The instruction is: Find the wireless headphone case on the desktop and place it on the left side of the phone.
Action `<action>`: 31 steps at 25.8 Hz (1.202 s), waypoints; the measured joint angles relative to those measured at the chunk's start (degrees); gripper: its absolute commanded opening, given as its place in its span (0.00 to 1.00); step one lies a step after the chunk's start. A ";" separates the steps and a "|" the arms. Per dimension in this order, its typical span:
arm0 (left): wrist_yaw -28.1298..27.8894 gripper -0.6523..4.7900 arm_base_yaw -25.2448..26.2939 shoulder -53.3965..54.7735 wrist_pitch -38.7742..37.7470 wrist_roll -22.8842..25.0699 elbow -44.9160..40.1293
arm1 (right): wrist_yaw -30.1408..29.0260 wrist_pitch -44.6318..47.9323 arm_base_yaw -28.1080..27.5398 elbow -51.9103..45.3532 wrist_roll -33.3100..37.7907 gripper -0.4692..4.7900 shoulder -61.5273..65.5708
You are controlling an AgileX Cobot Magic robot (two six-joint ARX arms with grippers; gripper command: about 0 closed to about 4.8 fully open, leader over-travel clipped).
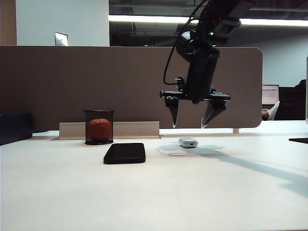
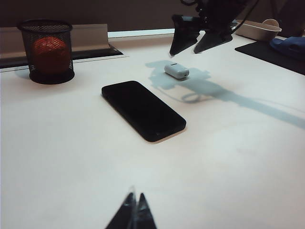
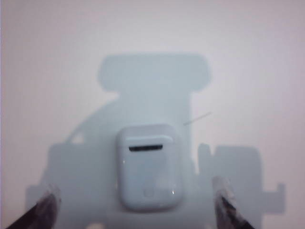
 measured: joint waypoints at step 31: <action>1.01 0.11 0.00 0.02 0.00 -0.02 0.00 | 1.16 5.97 -0.17 0.02 -0.50 0.47 6.88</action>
